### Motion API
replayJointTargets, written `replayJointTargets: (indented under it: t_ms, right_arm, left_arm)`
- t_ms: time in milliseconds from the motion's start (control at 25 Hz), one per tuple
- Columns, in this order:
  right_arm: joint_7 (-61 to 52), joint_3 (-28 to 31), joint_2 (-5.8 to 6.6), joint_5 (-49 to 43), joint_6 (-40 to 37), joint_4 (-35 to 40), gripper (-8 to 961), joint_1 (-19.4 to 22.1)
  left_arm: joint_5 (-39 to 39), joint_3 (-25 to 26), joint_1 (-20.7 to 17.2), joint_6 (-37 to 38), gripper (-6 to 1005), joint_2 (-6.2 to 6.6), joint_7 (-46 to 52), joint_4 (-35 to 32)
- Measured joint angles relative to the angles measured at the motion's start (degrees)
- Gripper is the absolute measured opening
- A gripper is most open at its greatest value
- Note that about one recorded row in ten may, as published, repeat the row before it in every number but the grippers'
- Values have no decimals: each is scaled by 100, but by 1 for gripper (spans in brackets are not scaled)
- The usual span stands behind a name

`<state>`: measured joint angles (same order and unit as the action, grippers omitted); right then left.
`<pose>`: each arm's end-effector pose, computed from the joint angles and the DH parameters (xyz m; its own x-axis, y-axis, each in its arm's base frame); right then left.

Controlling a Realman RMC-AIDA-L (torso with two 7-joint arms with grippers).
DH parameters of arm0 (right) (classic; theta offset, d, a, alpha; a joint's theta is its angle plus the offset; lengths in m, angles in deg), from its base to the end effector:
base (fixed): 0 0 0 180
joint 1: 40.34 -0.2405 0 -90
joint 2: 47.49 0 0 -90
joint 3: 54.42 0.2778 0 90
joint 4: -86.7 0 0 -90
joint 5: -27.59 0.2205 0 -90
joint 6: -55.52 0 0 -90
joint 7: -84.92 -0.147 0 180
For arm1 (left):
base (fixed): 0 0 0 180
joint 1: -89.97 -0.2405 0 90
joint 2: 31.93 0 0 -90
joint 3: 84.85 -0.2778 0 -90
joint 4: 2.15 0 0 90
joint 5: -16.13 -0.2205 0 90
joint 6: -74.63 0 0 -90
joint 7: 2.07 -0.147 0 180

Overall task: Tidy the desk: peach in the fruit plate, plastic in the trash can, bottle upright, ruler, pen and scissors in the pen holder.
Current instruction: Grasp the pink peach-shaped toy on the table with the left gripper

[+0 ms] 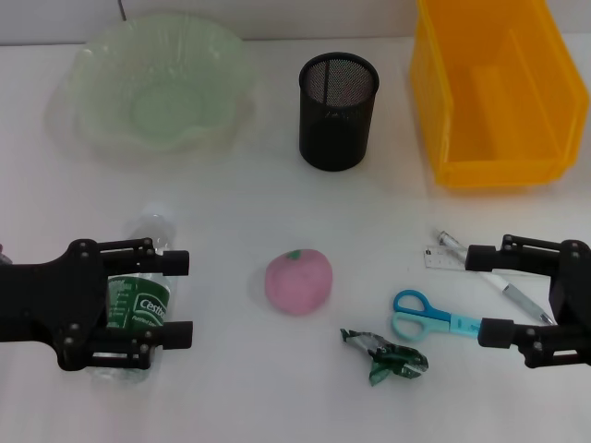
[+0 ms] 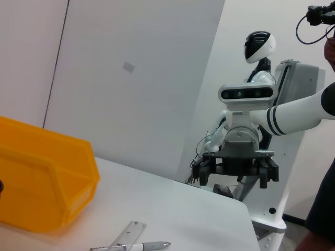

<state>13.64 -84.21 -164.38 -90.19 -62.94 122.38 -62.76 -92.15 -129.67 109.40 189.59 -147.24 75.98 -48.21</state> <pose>0.3039 0.2536 0.0231 0.6916 -0.3105 -0.6521 -0.3211 -0.9409 0.1075 -0.2948 0.2628 0.0358 0.7874 0.2857 0.5463 0.2811 -0.9550 0.0942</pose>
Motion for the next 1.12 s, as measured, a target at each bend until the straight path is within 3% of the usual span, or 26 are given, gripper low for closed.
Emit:
replayJointTargets:
  t_ms: [360, 600, 800, 840, 960, 1040, 1080, 1120]
  right_arm:
    - [0, 2, 0, 0, 9, 0, 839, 8]
    - [6, 341, 23, 0, 24, 0, 839, 122]
    - [57, 431, 26, 0, 26, 0, 839, 263]
    - [62, 436, 26, 0, 27, 0, 839, 293]
    - [102, 447, 28, 0, 37, 0, 839, 396]
    - [152, 493, 34, 0, 78, 0, 838, 464]
    - [152, 493, 34, 0, 78, 0, 838, 464]
    - [156, 506, 43, -12, 112, 0, 838, 502]
  left_arm:
    - [1, 41, 47, 0, 771, 7, 162, -101]
    - [-45, 168, 252, -197, 768, -32, 1688, -1313]
    - [-300, 45, 771, -267, 765, -37, 3370, -2411]
    - [-684, 6, 1074, -258, 764, -67, 4015, -2803]
    - [-1244, -45, 1453, -218, 762, -154, 4740, -3262]
    - [-1244, -45, 1453, -218, 761, -154, 4740, -3262]
    - [-1488, -102, 1608, -206, 761, -210, 4983, -3446]
    - [-1946, -499, 1925, -240, 760, -300, 5545, -3716]
